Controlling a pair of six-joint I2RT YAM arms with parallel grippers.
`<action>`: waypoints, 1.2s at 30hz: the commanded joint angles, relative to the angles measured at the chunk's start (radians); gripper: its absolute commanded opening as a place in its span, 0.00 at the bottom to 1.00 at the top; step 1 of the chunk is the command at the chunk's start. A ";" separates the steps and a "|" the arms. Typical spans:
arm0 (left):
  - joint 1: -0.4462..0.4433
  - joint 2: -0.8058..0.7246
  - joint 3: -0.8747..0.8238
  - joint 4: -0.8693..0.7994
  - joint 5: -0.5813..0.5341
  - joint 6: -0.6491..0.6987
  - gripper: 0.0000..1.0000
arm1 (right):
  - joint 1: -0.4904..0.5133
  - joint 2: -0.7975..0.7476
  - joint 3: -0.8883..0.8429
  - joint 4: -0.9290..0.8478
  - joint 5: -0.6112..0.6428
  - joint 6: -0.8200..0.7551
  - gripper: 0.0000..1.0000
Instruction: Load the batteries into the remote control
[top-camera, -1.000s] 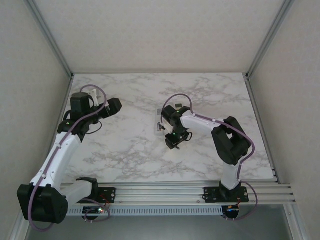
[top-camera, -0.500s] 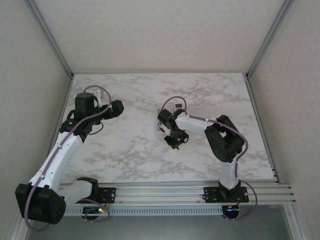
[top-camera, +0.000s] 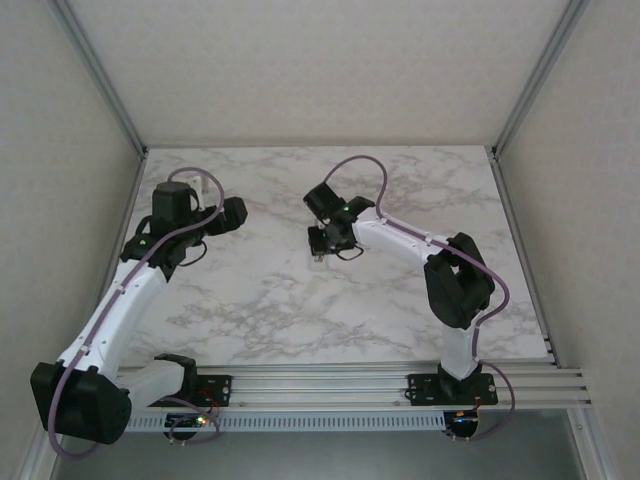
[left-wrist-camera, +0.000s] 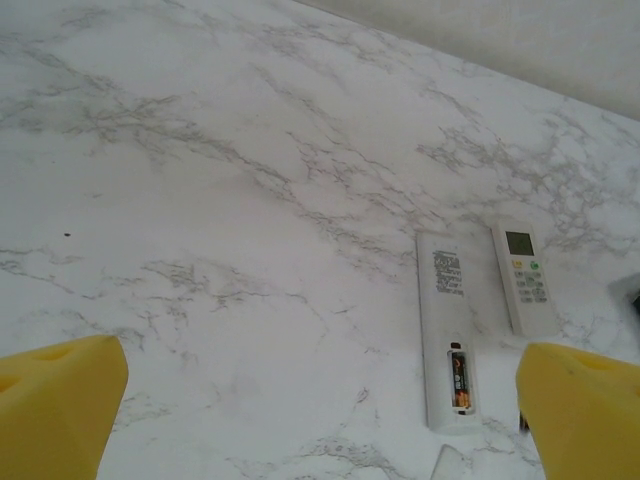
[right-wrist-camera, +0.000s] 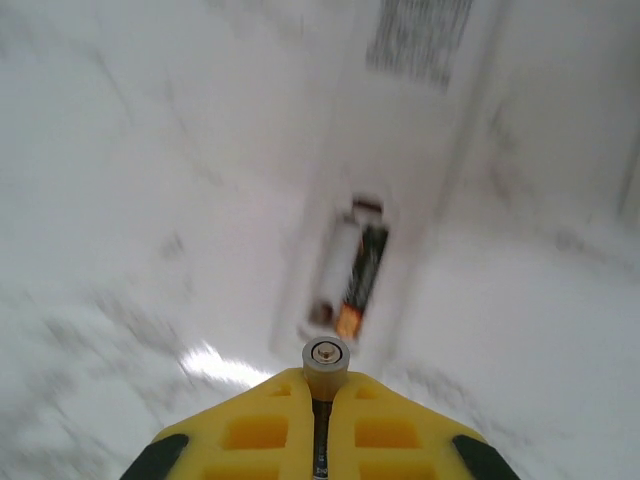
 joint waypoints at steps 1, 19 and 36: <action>-0.027 0.010 0.042 -0.012 -0.017 0.032 1.00 | -0.003 0.046 0.034 0.042 0.126 0.178 0.08; -0.054 0.030 0.046 -0.033 -0.041 0.058 1.00 | 0.011 0.186 0.056 0.090 0.088 0.217 0.12; -0.055 0.030 0.025 -0.021 -0.045 0.049 1.00 | 0.032 0.182 0.060 0.023 0.089 0.244 0.21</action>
